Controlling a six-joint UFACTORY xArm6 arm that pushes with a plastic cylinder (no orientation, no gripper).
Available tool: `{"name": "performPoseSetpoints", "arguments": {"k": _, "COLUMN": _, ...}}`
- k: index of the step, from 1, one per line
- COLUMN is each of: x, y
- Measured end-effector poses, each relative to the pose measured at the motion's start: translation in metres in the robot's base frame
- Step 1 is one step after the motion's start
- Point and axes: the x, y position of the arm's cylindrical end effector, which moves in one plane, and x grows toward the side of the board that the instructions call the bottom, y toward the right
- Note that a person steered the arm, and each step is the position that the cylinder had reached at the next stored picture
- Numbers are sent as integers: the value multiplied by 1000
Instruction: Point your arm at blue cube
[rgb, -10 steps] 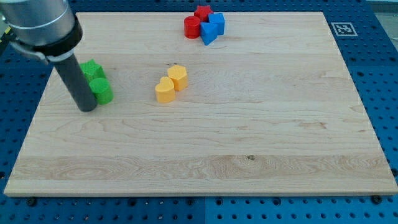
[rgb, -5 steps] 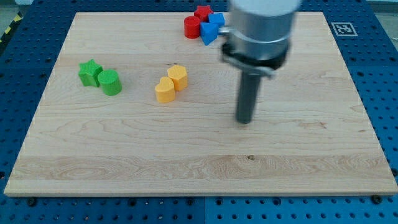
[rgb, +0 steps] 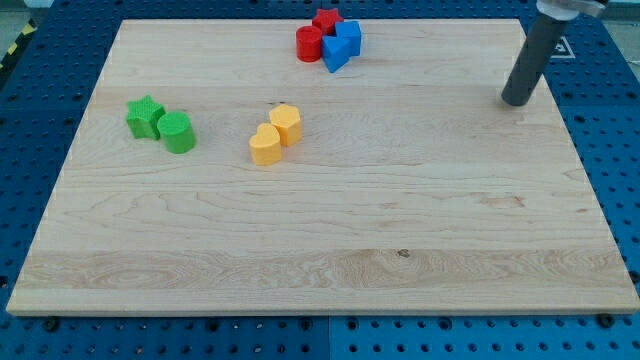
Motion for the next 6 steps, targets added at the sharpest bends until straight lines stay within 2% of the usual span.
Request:
{"name": "performPoseSetpoints", "arguments": {"k": 1, "x": -44, "y": -8}}
{"name": "performPoseSetpoints", "arguments": {"k": 3, "x": -110, "y": -122}}
{"name": "performPoseSetpoints", "arguments": {"k": 6, "x": -131, "y": -163}}
